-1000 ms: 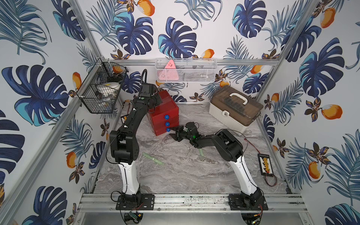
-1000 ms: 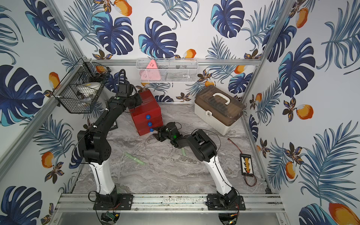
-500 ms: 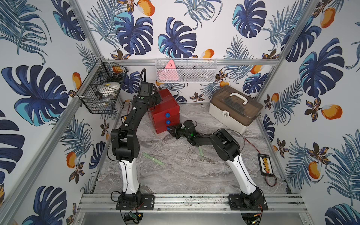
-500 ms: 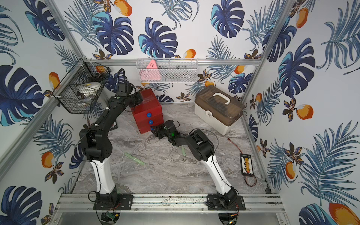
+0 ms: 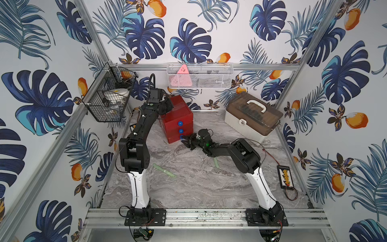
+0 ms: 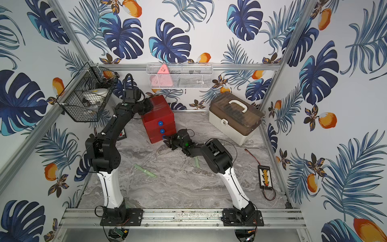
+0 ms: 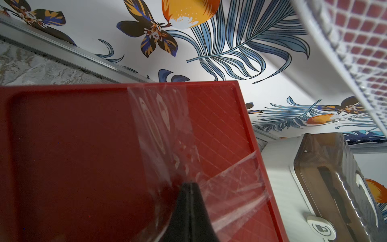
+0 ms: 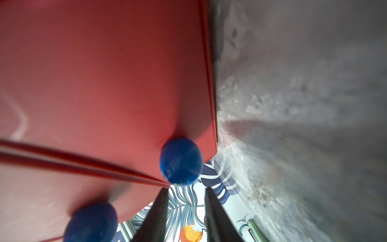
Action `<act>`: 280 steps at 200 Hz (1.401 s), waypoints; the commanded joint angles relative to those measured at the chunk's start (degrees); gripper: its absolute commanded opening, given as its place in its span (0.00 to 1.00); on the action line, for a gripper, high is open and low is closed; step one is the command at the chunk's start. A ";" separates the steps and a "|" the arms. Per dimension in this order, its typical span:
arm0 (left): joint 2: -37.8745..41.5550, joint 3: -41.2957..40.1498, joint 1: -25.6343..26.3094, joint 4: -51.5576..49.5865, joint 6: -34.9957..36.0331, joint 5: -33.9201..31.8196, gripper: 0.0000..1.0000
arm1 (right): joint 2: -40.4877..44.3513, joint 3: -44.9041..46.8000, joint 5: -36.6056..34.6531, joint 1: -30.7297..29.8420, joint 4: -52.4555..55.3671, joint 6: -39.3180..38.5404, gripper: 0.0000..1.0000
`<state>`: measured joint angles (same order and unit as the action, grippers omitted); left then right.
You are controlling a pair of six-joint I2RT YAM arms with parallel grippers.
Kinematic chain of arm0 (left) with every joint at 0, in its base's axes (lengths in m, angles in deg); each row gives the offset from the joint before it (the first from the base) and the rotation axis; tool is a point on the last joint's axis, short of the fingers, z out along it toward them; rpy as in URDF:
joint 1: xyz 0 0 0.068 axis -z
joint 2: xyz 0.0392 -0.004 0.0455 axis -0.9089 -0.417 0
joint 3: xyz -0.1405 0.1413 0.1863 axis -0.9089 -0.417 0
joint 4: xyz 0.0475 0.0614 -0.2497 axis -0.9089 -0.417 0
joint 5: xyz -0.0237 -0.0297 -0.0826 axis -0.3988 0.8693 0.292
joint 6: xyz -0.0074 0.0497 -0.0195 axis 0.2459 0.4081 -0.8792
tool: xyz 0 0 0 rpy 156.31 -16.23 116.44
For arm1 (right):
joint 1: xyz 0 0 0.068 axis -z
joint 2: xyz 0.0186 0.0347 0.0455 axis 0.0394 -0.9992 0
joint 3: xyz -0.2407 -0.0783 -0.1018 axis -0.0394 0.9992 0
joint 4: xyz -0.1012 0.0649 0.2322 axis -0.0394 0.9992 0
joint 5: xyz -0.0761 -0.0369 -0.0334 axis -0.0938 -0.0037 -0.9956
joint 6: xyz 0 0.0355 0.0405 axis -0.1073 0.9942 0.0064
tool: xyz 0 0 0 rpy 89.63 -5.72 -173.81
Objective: Place the fruit knives into the drawer by color
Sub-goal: Open the drawer in the storage box.
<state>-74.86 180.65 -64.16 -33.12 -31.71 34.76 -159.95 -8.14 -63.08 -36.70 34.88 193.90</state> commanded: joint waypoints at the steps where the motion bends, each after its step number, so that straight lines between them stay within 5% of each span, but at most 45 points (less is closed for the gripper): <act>1: -2.03 -2.21 -0.20 -18.85 -0.51 -1.60 0.00 | 0.84 -0.24 -0.47 0.37 1.19 -2.04 0.37; 89: -2.34 -2.63 -0.76 -18.38 -0.93 -0.41 0.00 | -3.17 -5.56 -0.07 1.06 1.59 -1.93 0.43; 168: -2.68 -3.53 -1.37 -17.43 -1.55 1.09 0.00 | -4.39 -8.21 -0.50 1.10 4.55 -3.27 0.35; 211: -2.69 -3.78 -1.63 -17.12 -1.72 1.72 0.00 | -4.21 -9.73 -0.20 1.32 7.27 -5.36 0.21; 280: -3.52 -2.60 -1.89 -16.98 -2.12 1.96 0.00 | 0.38 -3.74 0.44 1.25 6.08 -6.27 0.18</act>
<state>-75.47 179.19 -65.65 -28.81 -33.99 39.98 -161.54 -13.82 -62.01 -35.48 42.97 188.78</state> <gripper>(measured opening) 0.060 0.294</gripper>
